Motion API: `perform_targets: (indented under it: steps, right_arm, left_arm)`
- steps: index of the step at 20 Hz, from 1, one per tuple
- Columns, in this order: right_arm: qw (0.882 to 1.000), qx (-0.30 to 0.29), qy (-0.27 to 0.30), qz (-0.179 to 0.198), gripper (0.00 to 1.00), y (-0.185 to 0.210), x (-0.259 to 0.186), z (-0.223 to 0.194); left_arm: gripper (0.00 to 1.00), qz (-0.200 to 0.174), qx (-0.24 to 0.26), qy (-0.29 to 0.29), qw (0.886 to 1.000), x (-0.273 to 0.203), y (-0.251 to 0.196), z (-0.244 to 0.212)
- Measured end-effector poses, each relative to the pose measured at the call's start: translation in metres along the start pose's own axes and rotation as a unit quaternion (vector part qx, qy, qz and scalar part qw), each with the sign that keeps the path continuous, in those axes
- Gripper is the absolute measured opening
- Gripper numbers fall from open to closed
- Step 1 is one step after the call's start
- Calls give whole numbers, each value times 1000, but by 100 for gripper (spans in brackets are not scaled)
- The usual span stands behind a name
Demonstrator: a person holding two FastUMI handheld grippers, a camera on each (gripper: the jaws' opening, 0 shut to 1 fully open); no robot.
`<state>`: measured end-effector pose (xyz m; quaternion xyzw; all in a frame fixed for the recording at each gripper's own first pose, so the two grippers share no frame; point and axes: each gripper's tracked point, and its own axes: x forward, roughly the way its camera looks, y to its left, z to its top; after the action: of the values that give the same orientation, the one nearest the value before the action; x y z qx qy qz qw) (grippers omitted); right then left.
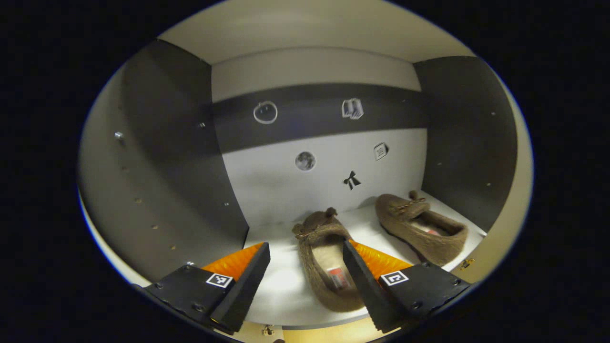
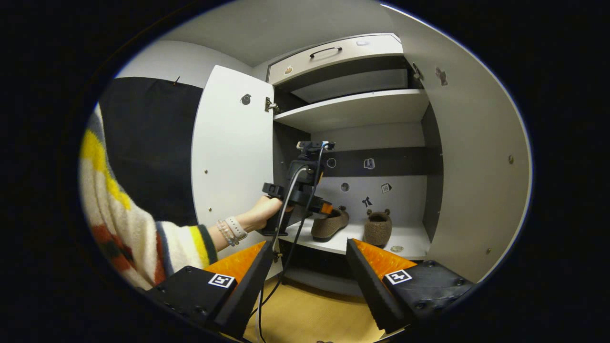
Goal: Grab one shoe with the right hand and put it into the shoe cabinet, grab the other shoe with the left hand and put it into the shoe cabinet; then close the right door with the right hand and the left door with the left hand.
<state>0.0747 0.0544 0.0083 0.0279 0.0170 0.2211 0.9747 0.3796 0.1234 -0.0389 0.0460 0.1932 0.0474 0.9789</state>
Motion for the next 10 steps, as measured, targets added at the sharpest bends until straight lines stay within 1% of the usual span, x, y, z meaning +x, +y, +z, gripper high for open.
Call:
perform_targets:
  steps: [2,4,5,6,8,10]
  right_arm:
    - [1000,-12,-3,-28,99,2,-18,4]
    - [998,-23,-14,-65,99,-1,-40,12]
    - [995,-31,-24,-87,99,-5,-52,19]
    - [993,-40,-32,-109,98,-10,-65,24]
    - [987,-50,-42,-144,98,-21,-89,32]
    - [982,-48,-43,-177,98,-40,-112,35]
  left_arm:
    - [97,-30,-10,-35,999,-49,-19,8]
    - [96,-73,-33,-72,994,-104,-40,13]
    - [93,-90,-45,-91,991,-131,-45,14]
    - [99,-106,-57,-110,987,-158,-49,16]
    - [99,-138,-76,-143,977,-209,-55,19]
    - [99,-145,-72,-175,971,-256,-49,23]
